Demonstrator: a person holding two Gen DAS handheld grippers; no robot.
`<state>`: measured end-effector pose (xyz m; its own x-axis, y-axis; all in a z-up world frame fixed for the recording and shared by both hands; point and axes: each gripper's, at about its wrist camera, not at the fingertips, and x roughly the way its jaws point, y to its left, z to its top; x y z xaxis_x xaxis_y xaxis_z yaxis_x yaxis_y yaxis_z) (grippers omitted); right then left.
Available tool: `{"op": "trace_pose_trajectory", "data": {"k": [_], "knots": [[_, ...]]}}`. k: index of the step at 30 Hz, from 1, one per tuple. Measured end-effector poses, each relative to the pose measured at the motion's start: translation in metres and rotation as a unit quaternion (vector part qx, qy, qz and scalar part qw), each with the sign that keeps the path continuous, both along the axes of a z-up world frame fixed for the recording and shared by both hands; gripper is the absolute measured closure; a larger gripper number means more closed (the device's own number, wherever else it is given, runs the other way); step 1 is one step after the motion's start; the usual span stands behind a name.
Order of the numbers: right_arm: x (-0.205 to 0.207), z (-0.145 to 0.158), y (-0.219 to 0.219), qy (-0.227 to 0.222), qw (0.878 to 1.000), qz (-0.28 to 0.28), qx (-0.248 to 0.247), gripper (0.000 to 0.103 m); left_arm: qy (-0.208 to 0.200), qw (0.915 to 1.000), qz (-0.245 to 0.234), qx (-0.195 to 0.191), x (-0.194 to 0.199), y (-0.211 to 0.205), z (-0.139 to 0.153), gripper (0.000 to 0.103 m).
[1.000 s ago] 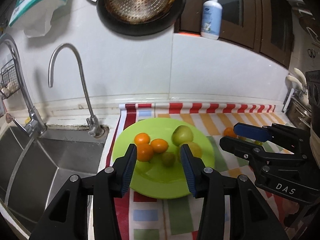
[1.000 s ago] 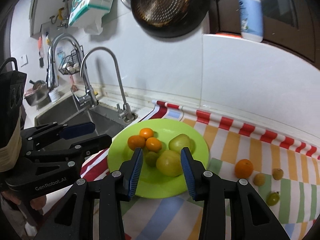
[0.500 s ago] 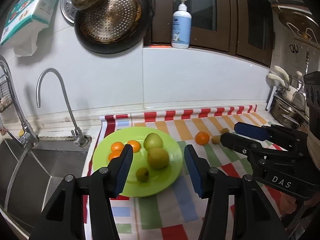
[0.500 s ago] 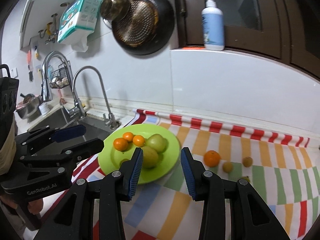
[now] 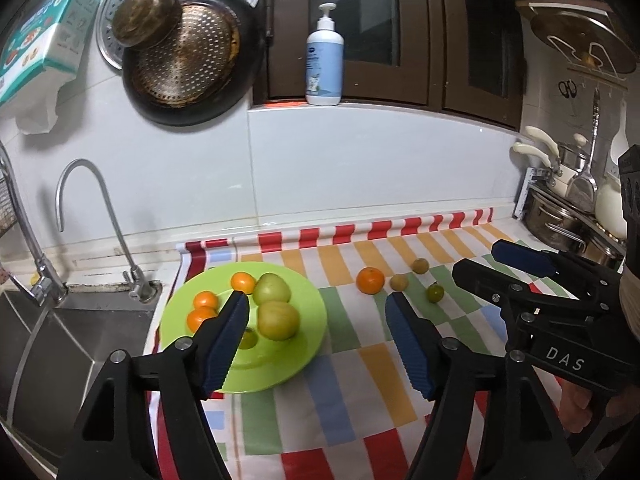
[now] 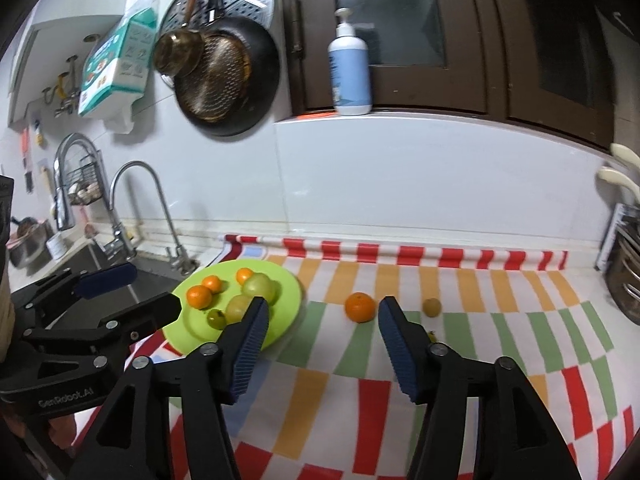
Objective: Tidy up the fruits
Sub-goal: 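Lift both open tools off the plate and move toward the remaining fruits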
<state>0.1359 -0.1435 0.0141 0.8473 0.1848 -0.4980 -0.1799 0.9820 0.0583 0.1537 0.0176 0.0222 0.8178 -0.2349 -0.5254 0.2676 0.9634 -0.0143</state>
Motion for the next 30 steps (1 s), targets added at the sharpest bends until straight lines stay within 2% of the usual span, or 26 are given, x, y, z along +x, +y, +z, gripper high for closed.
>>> {"op": "trace_pose_trajectory", "data": {"k": [7, 14, 22, 30], "knots": [[-0.006, 0.002, -0.015, -0.005, 0.999, -0.031, -0.01, 0.044, -0.015, 0.9998, -0.013, 0.001, 0.006, -0.019, 0.003, 0.026], [-0.004, -0.002, -0.031, -0.006, 0.998, -0.054, -0.022, 0.044, -0.03, 0.9993, -0.022, 0.003, 0.016, -0.037, 0.003, 0.015], [0.012, -0.01, -0.043, -0.002, 0.997, -0.07, -0.026, 0.044, -0.029, 0.9992, -0.026, 0.008, 0.04, -0.052, -0.008, 0.014], [0.036, -0.032, -0.054, 0.025, 0.996, -0.087, -0.018, 0.044, -0.022, 0.9984, -0.047, 0.023, 0.066, -0.066, -0.028, 0.016]]}}
